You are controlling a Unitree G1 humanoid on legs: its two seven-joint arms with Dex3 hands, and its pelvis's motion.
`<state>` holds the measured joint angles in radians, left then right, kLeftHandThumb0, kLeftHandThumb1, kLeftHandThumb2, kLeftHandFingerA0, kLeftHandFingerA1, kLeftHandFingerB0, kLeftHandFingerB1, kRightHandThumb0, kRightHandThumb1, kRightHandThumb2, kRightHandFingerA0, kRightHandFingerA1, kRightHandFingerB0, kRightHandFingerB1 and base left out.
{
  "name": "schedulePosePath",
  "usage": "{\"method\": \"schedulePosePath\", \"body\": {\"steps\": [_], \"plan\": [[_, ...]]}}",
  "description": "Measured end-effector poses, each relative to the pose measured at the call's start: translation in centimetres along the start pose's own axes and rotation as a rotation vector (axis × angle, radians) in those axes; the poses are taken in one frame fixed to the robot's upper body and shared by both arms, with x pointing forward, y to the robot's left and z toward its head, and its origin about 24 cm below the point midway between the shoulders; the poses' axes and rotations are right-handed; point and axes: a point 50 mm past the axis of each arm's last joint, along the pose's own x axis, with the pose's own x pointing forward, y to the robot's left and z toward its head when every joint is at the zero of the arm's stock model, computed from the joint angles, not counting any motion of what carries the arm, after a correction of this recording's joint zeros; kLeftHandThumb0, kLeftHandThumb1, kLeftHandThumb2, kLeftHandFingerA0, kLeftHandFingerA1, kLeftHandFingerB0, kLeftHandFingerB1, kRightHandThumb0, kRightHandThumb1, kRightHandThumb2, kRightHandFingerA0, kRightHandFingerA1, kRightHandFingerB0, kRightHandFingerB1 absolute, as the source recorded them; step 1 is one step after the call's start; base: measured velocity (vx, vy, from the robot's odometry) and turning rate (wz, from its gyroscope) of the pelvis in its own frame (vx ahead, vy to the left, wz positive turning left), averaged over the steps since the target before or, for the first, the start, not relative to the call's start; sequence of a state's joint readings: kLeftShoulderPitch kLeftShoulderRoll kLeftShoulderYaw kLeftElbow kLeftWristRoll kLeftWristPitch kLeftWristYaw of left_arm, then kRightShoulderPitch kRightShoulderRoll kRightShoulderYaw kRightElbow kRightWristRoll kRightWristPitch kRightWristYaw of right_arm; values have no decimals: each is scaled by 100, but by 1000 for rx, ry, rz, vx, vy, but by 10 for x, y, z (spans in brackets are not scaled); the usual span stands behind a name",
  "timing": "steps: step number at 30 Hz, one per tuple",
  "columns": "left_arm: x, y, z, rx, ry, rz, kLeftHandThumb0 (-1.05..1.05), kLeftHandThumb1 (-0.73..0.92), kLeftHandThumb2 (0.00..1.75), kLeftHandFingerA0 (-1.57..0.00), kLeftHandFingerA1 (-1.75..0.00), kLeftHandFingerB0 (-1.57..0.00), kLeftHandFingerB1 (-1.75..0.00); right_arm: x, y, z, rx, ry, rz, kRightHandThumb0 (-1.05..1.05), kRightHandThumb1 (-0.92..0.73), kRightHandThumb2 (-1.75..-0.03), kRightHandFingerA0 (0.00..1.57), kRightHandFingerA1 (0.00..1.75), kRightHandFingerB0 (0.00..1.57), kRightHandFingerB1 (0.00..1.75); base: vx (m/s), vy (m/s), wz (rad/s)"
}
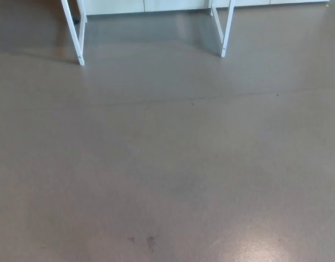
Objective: The robot walks towards a table in front, picks a dumpling toy with left hand and puts it in an orange round plate
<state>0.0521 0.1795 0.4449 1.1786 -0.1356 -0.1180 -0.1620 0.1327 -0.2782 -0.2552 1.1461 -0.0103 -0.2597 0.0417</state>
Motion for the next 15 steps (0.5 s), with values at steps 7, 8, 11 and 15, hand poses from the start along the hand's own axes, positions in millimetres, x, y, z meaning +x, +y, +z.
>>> {"method": "schedulePosePath", "body": {"steps": [7,8,11,15], "plan": [[1,1,3,-82,-15,-27,-2,58,56,-56,-50,-43,-33,0,-7,4,54,-43,-16,-16,6,-130,63,129,16,93,-5,-35,16],[1,1,2,-87,-13,-28,-2,58,56,-56,-50,-43,-33,1,-7,4,56,-47,-16,-16,6,-130,63,129,16,93,23,64,-7],[0,2,0,-102,-9,-33,6,59,60,-30,-41,-44,-35,0,-7,5,61,-57,-17,-12,4,-130,58,129,16,92,21,165,-26],[-1,6,-1,-108,-9,-34,5,59,58,-27,-39,-44,-34,-2,-3,-1,58,-52,-6,-22,8,-129,60,134,18,96,215,338,-21]]}}
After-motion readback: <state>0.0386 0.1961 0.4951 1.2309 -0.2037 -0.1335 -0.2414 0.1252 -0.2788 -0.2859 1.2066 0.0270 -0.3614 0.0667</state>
